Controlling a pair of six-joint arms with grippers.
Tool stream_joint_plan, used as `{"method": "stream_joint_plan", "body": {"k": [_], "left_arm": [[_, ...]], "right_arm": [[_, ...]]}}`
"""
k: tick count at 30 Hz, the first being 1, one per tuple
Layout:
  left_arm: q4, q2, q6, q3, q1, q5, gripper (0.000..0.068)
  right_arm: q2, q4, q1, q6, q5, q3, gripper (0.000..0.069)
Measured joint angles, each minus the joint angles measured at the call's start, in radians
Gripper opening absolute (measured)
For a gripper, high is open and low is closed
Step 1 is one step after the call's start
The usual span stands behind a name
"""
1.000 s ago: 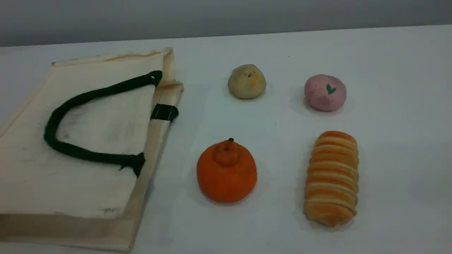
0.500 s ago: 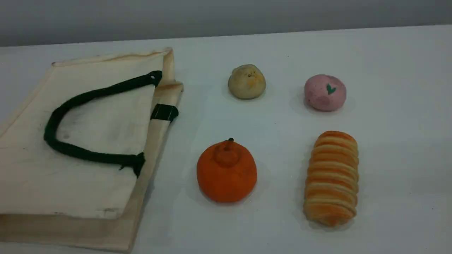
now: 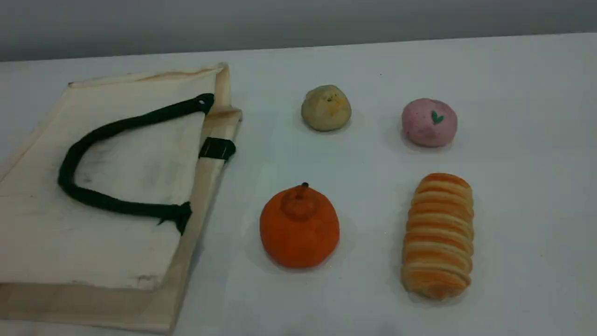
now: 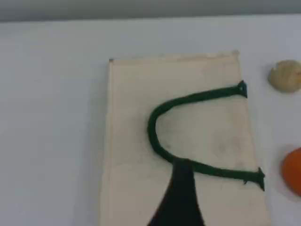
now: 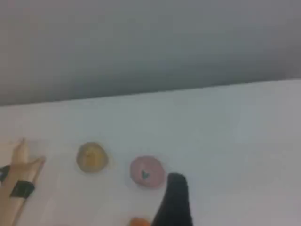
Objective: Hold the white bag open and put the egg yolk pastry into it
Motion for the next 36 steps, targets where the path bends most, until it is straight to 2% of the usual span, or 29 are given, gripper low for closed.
{"method": "stream_joint_plan", "body": {"k": [8, 13, 22, 28, 36], "left_arm": [[0.017, 0.371, -0.006, -0.085, 0.001, -0.099, 0.056], [0.017, 0.575, -0.008, -0.121, 0.001, -0.156, 0.056], [0.012, 0.841, -0.019, -0.185, 0.001, -0.188, 0.056], [0.013, 0.962, -0.035, -0.185, 0.001, -0.197, 0.056], [0.016, 1.087, -0.042, -0.185, 0.001, -0.269, 0.056]], "right_arm": [[0.232, 0.0, 0.0, 0.0, -0.018, -0.092, 0.0575], [0.326, -0.003, 0.0, -0.005, -0.043, -0.098, 0.0575], [0.485, -0.003, 0.0, -0.014, -0.065, -0.098, 0.0575], [0.522, -0.003, 0.0, -0.014, -0.101, -0.098, 0.0575], [0.522, 0.011, 0.0, -0.014, -0.104, -0.098, 0.0575]]}}
